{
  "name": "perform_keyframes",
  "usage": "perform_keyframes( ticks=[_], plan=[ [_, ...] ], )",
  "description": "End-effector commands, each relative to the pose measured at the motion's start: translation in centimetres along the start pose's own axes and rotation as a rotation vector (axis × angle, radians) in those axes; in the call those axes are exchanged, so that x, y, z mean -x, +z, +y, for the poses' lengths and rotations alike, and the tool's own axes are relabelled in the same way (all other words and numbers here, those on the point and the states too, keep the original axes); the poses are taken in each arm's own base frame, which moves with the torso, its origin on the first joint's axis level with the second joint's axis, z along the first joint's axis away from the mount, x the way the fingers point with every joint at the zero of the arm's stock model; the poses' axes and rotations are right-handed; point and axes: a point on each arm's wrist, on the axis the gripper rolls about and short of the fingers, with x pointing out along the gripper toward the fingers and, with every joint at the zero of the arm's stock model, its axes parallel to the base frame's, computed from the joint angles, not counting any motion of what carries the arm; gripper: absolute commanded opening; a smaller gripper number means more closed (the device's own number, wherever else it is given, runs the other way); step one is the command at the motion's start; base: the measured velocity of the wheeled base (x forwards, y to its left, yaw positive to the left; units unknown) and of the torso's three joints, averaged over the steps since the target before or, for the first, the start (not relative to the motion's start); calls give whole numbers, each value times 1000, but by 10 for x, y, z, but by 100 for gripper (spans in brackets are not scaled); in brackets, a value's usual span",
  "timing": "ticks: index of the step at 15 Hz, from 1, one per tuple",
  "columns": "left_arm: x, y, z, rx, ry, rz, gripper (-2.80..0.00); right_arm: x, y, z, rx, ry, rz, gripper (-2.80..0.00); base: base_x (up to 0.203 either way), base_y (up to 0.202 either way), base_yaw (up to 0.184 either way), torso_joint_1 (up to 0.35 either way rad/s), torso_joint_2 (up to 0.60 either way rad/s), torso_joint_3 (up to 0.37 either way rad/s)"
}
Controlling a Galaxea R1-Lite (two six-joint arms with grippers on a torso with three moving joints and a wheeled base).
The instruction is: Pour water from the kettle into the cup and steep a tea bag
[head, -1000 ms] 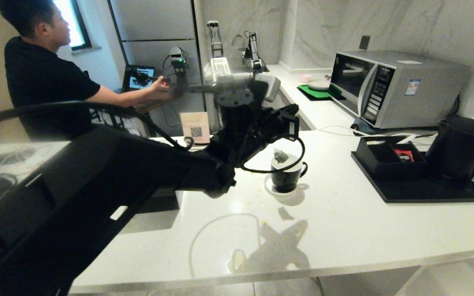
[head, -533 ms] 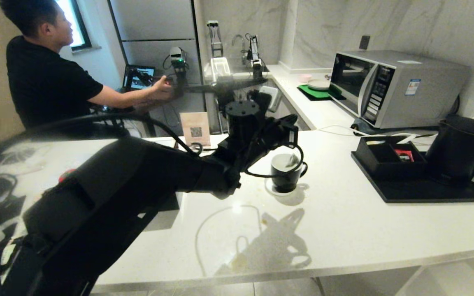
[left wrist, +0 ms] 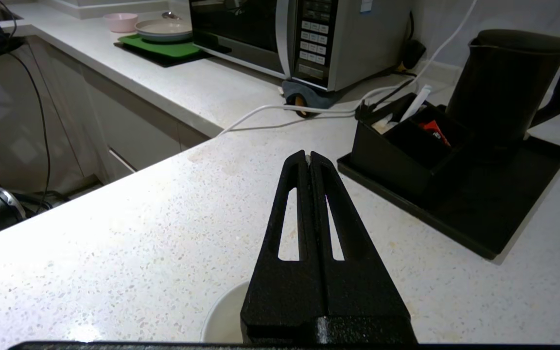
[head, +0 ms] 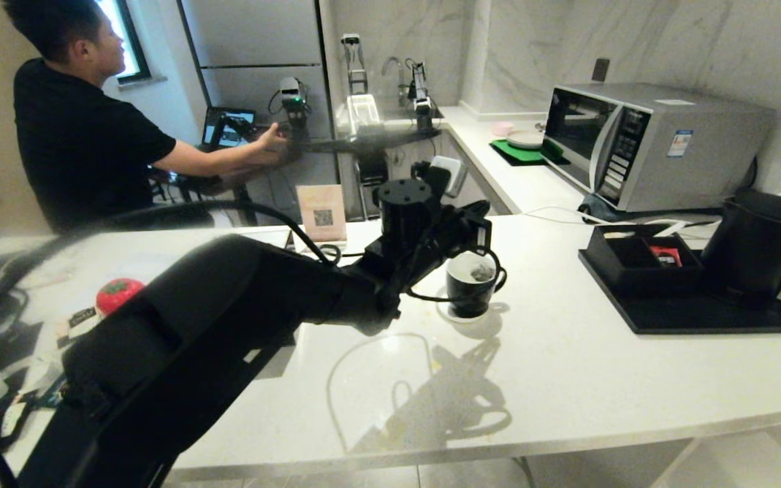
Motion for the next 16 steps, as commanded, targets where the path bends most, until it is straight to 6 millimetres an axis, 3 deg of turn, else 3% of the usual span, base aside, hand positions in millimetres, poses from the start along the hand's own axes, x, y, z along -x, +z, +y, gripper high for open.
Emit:
perform_keyframes(
  ticks=[1, 11, 16],
  plan=[
    [-1, -9, 1, 2, 2, 14, -280, 0, 0, 0, 1, -1, 2, -280, 0, 0, 0, 0, 0, 0],
    [-5, -41, 3, 4, 6, 67, -280, 0, 0, 0, 0, 1, 2, -280, 0, 0, 0, 0, 0, 0],
    [-5, -41, 3, -3, 6, 65, -280, 0, 0, 0, 0, 0, 2, -280, 0, 0, 0, 0, 0, 0]
  ],
)
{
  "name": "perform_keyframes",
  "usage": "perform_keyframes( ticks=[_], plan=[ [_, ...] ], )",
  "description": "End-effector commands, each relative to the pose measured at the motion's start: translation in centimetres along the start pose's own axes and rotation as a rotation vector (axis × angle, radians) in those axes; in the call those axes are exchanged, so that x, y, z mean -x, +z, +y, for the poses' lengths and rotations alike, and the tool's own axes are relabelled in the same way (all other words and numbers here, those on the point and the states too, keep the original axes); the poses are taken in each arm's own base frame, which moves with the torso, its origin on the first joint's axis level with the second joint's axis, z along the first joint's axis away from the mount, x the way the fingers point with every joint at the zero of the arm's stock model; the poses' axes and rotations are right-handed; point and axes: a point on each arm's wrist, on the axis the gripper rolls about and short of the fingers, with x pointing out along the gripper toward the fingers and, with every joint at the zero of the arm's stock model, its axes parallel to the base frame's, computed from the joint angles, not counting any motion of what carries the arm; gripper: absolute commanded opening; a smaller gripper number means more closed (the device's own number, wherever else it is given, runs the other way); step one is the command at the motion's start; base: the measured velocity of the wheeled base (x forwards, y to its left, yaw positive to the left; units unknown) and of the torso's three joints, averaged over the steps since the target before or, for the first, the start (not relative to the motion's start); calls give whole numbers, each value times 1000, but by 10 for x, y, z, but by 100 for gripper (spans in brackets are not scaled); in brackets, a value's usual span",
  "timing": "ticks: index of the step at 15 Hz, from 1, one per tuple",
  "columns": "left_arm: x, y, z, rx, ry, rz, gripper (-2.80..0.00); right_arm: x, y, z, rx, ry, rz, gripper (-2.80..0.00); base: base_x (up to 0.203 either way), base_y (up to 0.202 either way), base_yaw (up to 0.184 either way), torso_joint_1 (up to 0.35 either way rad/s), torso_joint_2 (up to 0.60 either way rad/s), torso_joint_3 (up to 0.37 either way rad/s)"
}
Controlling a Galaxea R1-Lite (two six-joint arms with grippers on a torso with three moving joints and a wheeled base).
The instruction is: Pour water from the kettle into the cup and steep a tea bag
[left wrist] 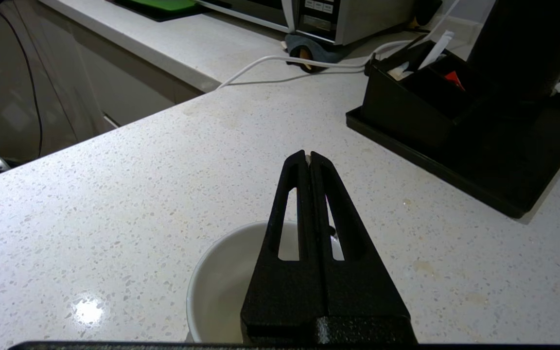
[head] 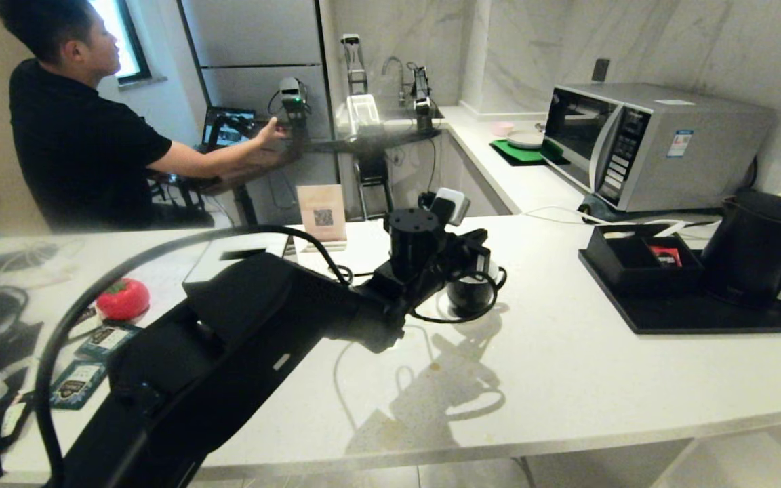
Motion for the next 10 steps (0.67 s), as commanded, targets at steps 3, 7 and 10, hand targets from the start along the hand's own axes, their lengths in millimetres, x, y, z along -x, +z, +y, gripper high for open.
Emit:
perform_keyframes(
  ticks=[3, 7, 10],
  plan=[
    [1, 7, 0, -29, 2, -18, -280, 0, 0, 0, 0, -1, 2, -280, 0, 0, 0, 0, 0, 0],
    [1, 8, 0, -31, 3, -21, -280, 0, 0, 0, 0, -1, 2, -280, 0, 0, 0, 0, 0, 0],
    [1, 12, 0, -33, 4, -42, -280, 0, 0, 0, 0, -1, 2, -280, 0, 0, 0, 0, 0, 0]
  ],
)
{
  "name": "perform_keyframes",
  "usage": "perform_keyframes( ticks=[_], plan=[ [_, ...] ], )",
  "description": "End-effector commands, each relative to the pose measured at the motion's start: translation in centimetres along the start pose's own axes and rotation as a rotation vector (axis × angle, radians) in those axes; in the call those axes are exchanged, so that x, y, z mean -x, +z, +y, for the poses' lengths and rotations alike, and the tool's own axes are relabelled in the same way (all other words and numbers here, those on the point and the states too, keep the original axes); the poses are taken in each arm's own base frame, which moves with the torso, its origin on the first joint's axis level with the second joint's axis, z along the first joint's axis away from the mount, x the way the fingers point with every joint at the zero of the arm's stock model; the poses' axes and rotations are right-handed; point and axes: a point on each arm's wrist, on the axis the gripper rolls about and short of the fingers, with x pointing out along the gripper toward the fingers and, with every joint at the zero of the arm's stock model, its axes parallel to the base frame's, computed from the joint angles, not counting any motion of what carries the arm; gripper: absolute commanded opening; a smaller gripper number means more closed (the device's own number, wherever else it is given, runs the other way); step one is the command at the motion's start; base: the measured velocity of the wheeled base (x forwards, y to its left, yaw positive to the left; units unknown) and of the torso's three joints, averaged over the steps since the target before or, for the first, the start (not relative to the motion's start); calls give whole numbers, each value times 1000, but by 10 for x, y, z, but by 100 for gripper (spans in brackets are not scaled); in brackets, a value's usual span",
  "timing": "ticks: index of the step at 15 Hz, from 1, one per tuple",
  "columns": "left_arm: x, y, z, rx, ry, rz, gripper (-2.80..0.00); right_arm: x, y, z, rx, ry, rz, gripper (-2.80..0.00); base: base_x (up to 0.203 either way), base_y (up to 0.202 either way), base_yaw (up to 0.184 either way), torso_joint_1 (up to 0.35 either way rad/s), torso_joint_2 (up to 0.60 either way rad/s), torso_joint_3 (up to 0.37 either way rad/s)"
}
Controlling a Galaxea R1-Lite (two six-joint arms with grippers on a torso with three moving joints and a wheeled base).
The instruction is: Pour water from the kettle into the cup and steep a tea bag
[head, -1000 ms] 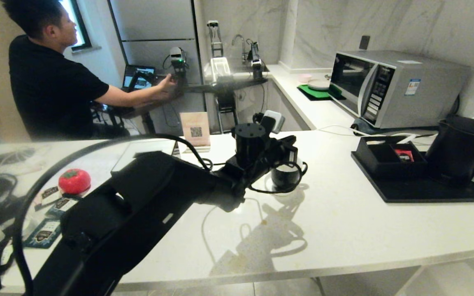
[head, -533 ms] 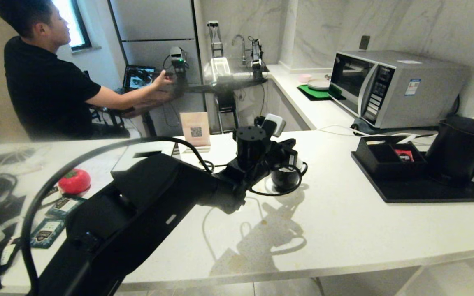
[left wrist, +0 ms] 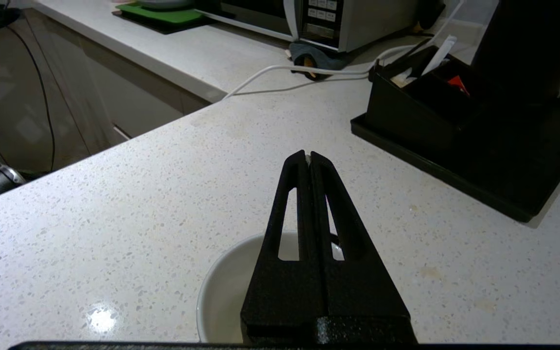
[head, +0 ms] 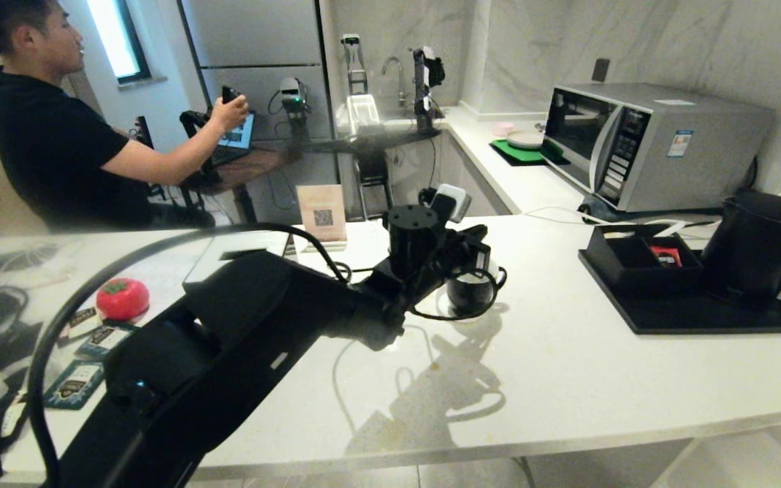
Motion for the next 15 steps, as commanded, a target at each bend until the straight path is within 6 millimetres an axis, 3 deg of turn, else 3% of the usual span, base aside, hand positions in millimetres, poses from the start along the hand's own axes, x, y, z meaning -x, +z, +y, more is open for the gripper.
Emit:
perform_keyframes(
  ticks=[1, 15],
  plan=[
    [1, 10, -1, -2, -2, -39, -280, 0, 0, 0, 1, 0, 1, -280, 0, 0, 0, 0, 0, 0],
    [15, 69, -2, -12, -2, -150, -280, 0, 0, 0, 0, 0, 1, -280, 0, 0, 0, 0, 0, 0]
  ],
)
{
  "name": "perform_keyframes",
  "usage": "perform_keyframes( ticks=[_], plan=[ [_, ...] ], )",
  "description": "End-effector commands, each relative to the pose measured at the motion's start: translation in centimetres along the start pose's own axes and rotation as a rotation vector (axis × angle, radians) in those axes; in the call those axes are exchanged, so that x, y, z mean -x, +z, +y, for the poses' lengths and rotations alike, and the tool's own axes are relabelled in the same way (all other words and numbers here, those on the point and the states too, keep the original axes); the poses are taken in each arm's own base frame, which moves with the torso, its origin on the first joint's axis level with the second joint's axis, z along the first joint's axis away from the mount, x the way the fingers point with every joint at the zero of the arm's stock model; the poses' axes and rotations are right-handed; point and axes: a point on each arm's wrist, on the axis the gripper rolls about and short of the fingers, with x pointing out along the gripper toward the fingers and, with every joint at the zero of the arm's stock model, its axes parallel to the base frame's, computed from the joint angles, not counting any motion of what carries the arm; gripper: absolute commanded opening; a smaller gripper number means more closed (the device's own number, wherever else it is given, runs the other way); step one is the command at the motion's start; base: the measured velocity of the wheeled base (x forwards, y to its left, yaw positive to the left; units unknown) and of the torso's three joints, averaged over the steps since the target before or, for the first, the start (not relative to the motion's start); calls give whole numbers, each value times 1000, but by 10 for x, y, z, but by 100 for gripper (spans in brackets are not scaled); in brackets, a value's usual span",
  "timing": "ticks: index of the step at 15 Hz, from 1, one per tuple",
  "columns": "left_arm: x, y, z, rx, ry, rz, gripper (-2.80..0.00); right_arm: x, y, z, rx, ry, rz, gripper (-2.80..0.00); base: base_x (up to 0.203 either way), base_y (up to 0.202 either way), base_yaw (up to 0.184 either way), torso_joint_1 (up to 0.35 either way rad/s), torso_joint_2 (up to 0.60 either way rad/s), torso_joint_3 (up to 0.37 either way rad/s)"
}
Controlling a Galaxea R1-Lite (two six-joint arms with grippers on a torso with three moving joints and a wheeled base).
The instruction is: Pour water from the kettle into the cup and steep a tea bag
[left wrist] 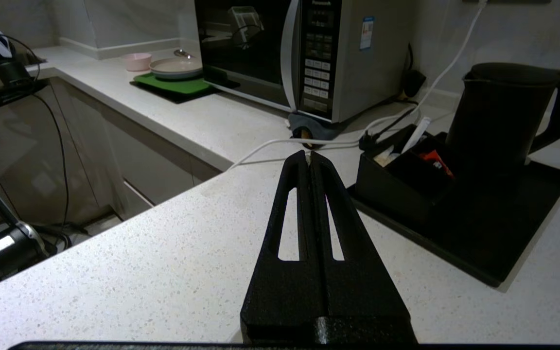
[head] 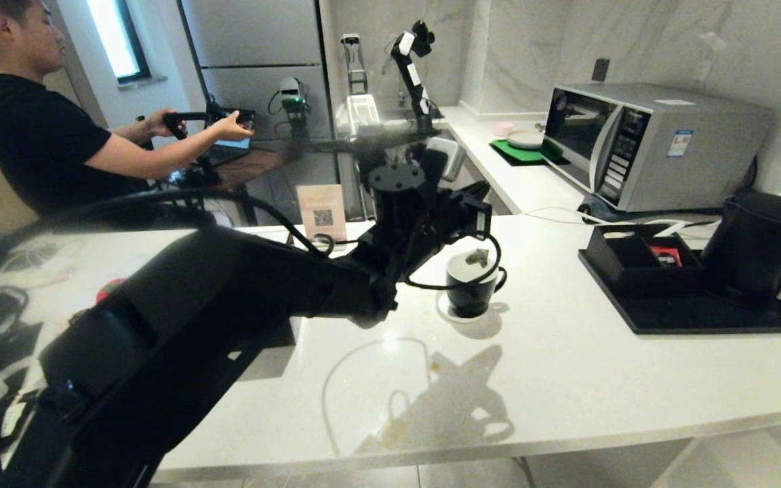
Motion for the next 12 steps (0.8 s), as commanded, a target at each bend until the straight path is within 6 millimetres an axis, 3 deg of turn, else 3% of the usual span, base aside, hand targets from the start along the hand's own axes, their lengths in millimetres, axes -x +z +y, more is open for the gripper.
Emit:
perform_keyframes(
  ticks=[1, 12],
  plan=[
    [2, 8, 0, -1, 1, -19, -280, 0, 0, 0, 1, 0, 2, -280, 0, 0, 0, 0, 0, 0],
    [-1, -12, 0, 0, 5, 6, -280, 0, 0, 0, 1, 1, 2, -280, 0, 0, 0, 0, 0, 0]
  ],
)
